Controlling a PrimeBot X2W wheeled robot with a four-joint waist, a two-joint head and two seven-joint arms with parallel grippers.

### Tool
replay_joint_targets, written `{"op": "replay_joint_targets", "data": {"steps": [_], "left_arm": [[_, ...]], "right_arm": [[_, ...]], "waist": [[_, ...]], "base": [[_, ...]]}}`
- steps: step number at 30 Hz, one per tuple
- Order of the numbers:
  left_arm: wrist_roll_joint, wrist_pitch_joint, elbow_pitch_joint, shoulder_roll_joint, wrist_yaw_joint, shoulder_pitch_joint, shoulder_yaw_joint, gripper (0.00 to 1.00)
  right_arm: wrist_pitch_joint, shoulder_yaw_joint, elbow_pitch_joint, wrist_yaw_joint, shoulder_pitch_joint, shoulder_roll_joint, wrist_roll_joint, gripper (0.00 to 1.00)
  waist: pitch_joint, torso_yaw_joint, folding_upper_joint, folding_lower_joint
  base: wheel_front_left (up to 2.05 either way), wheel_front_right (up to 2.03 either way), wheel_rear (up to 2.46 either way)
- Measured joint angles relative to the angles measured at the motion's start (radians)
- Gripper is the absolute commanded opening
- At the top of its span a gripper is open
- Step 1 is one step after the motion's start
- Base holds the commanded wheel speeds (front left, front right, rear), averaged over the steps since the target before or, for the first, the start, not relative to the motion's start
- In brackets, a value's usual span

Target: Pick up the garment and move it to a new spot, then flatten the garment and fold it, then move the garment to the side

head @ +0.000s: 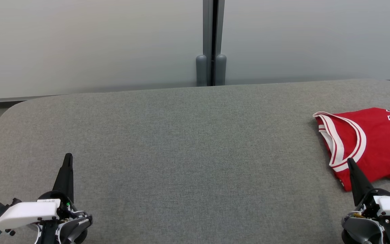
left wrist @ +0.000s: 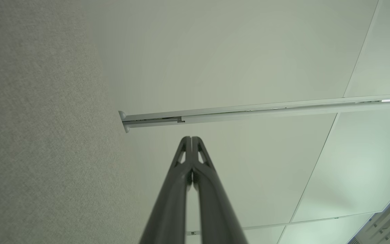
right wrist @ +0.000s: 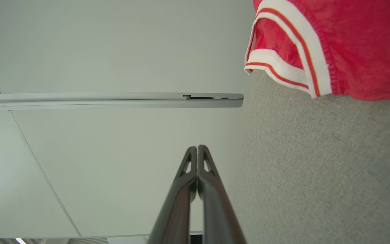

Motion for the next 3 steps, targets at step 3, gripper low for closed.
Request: {"op": "replay_joint_targets", "data": {"steps": [3], "left_arm": [[0.0, 0.0, 0.0, 0.0, 0.0, 0.0, 0.0, 0.0]], "right_arm": [[0.0, 0.0, 0.0, 0.0, 0.0, 0.0, 0.0, 0.0]], "waist": [[0.0, 0.0, 0.0, 0.0]], "base": [[0.0, 0.0, 0.0]]}}
